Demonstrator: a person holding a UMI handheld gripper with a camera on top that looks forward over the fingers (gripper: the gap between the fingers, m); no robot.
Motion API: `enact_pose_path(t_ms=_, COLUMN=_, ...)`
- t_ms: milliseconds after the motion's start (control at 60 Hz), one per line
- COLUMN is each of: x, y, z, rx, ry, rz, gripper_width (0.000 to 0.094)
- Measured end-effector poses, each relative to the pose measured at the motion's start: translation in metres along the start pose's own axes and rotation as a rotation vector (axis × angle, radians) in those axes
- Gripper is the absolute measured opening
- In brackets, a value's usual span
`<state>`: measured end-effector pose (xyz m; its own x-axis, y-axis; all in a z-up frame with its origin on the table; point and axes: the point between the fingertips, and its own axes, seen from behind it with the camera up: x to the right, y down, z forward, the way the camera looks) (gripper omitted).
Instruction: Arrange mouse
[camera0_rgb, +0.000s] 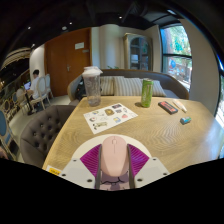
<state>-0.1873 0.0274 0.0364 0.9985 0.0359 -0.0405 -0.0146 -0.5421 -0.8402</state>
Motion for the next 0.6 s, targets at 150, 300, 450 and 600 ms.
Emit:
enact_pose_path(t_ms=150, x=-0.011, y=0.041, z=0.013, rx=-0.041, ry=0.047, rz=0.006, gripper_width=0.0396)
enact_pose_path(t_ms=300, x=-0.013, y=0.053, z=0.002, rx=-0.167, ry=0.061, rz=0.046, gripper_width=0.0582)
enact_pose_path(t_ms=450, x=-0.009, y=0.032, z=-0.035, rx=-0.179, ry=0.087, rz=0.022, gripper_width=0.0833)
enact_pose_path(t_ms=600, x=-0.013, y=0.025, z=-0.083, rx=-0.209, ry=0.085, rz=0.028, gripper_width=0.0848)
